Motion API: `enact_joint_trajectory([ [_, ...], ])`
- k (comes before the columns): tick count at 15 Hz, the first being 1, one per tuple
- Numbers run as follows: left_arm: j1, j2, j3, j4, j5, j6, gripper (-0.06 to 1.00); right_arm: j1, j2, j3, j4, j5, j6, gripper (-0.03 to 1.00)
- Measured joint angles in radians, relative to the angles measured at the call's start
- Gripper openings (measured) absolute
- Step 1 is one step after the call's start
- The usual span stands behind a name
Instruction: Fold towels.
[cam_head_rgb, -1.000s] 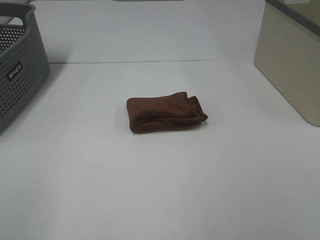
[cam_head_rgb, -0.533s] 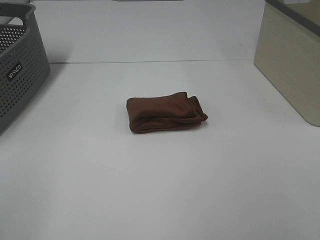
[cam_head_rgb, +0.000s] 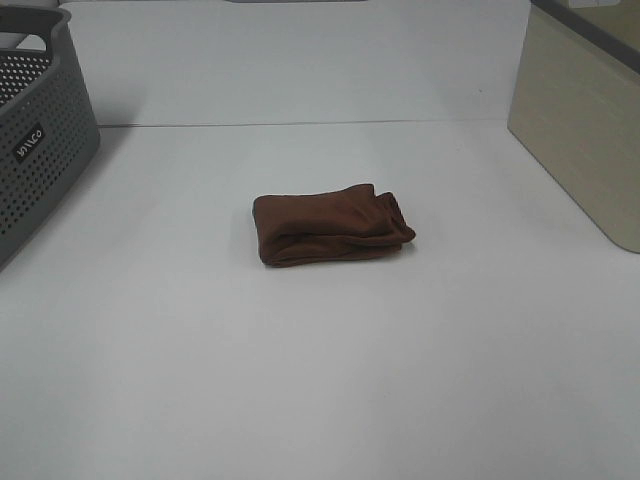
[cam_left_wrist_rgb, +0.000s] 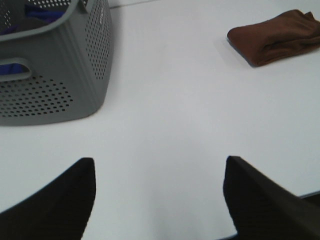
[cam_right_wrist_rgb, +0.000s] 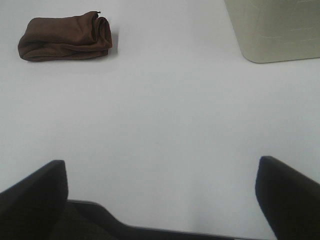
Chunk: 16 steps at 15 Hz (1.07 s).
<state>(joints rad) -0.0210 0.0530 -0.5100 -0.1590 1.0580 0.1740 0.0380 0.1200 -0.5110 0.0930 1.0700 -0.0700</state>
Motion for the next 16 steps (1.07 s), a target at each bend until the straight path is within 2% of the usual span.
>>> enact_joint_trajectory([
  [5,0.0,-0.057,0.0,-0.001,0.0,0.0,0.69,0.0,-0.119,0.003,0.002,0.0,0.0,0.96],
  [16,0.0,-0.057,0.0,-0.001,0.0,0.0,0.69,-0.001,-0.127,0.004,0.002,0.0,0.0,0.96],
])
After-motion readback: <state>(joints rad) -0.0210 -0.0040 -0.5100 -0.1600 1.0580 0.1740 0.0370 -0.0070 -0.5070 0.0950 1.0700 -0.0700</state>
